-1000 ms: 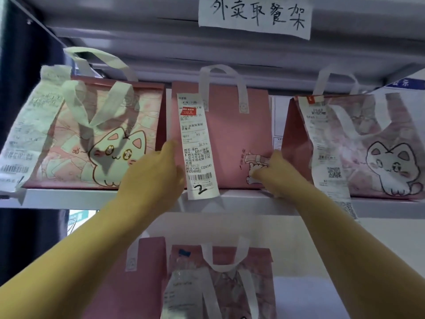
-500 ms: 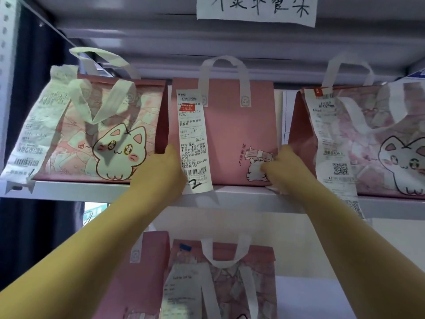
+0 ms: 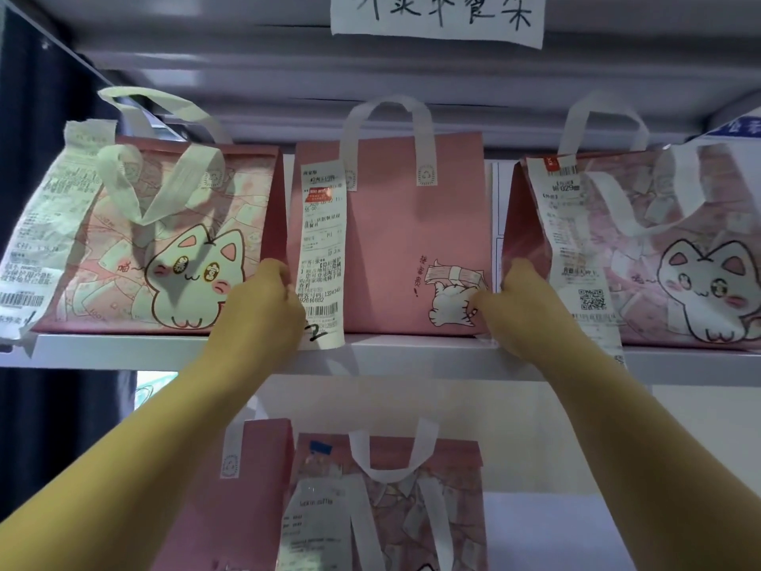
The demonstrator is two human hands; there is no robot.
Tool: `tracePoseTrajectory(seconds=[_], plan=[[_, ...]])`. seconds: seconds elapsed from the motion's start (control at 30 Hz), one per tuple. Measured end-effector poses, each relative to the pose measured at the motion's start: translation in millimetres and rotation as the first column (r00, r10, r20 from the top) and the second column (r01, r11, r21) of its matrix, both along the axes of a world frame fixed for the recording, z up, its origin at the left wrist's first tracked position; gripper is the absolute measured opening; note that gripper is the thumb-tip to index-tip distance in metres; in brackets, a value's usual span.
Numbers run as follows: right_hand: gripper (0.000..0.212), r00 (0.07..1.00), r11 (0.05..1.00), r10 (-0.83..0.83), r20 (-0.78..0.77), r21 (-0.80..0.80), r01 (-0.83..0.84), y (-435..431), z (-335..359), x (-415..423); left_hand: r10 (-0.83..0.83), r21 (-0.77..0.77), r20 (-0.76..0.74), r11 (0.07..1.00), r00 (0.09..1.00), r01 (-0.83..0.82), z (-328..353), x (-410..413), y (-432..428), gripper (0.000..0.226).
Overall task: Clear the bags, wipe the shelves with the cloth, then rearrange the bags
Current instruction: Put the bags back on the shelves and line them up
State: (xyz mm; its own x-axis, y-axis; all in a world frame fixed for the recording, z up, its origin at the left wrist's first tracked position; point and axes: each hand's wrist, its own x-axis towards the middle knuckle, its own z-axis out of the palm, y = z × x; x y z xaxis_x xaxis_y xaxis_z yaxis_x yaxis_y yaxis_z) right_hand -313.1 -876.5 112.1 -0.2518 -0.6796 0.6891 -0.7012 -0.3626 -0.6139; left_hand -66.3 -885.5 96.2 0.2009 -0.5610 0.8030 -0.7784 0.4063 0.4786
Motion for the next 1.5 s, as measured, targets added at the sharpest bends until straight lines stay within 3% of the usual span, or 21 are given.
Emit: tracePoseTrajectory(seconds=[0.23,0.4,0.8,0.9,1.07,1.17,1.33,1.5], plan=[[0.012,0.996,0.997,-0.059,-0.069,0.048,0.062,-18,10,6,0.005,-0.019,0.04,1.0,0.999,-0.004,0,-4,-4,0.024],[0.013,0.986,0.986,-0.164,-0.037,-0.034,0.163,-26,8,4,0.009,-0.036,0.068,0.999,0.998,-0.007,-2,-4,-4,0.024],[0.002,0.976,0.977,-0.196,-0.093,-0.106,0.186,-1,8,-8,-0.015,-0.172,0.073,0.985,0.997,0.028,1,-3,4,0.04],[0.011,0.984,0.982,-0.158,-0.085,-0.117,0.147,5,7,-11,-0.025,-0.182,0.075,0.982,0.997,0.039,1,-3,9,0.045],[0.013,0.993,0.99,-0.104,-0.063,-0.102,0.097,11,5,-11,-0.051,-0.183,0.079,0.981,0.996,0.065,-1,-2,17,0.035],[0.025,0.993,0.99,-0.103,-0.059,-0.108,0.096,12,4,-12,-0.053,-0.175,0.081,0.982,0.995,0.066,-2,0,18,0.032],[0.041,0.995,0.969,-0.095,0.005,-0.227,0.094,25,0,-15,-0.053,-0.156,0.071,0.986,0.996,0.064,-3,5,26,0.039],[0.024,0.997,0.896,-0.062,0.038,-0.438,0.073,57,-17,-4,-0.083,-0.228,0.041,0.97,0.996,0.09,-15,10,46,0.036]])
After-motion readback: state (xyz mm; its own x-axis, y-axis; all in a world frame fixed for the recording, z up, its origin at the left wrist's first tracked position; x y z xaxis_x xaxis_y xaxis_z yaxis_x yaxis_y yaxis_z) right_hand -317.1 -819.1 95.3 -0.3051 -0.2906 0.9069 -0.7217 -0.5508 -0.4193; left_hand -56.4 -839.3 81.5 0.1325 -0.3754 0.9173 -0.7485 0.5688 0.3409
